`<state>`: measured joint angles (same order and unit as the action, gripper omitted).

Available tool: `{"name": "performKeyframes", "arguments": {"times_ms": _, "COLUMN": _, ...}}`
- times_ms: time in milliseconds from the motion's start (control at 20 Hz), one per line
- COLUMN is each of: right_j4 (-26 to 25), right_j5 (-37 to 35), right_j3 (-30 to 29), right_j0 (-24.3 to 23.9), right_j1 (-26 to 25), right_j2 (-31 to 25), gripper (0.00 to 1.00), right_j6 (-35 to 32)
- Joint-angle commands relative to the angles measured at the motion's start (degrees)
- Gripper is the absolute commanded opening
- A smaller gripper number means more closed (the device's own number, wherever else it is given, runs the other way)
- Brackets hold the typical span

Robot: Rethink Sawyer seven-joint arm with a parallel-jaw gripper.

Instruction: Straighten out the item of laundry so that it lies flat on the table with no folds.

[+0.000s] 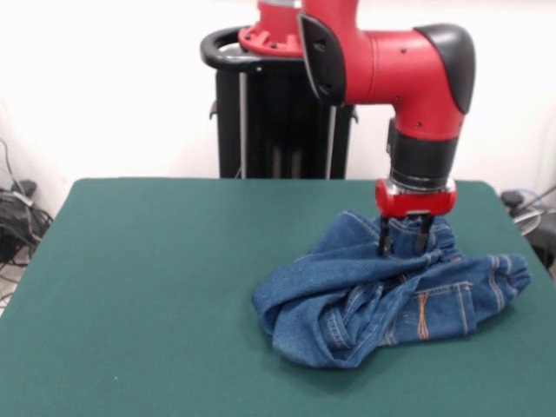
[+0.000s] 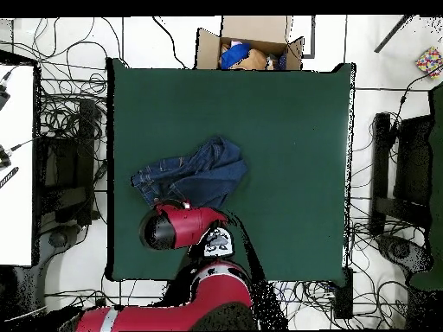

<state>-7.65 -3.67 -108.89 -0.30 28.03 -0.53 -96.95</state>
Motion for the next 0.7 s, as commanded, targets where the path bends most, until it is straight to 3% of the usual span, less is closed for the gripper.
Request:
{"name": "performKeyframes", "arguments": {"times_ms": 50, "right_j4": 1.5, "right_j5": 2.4, "right_j3": 3.7, "right_j0": 0.4, "right_j1": -2.8, "right_j2": -0.9, "gripper": 1.0, "right_j6": -9.8}}
{"name": "performKeyframes", "arguments": {"times_ms": 550, "right_j4": 1.3, "right_j5": 3.7, "right_j3": 4.1, "right_j0": 0.5, "right_j1": -2.8, "right_j2": -0.7, "gripper": 1.0, "right_j6": -9.6}}
{"name": "performKeyframes", "arguments": {"times_ms": 600, "right_j4": 0.9, "right_j5": 4.9, "right_j3": 3.8, "right_j0": 0.2, "right_j1": -2.7, "right_j2": -1.2, "gripper": 0.0, "right_j6": -9.6}}
{"name": "performKeyframes", "arguments": {"times_ms": 700, "right_j4": 0.4, "right_j5": 4.5, "right_j3": 3.8, "right_j0": -0.4, "right_j1": -2.5, "right_j2": -1.8, "gripper": 0.0, "right_j6": -9.0}}
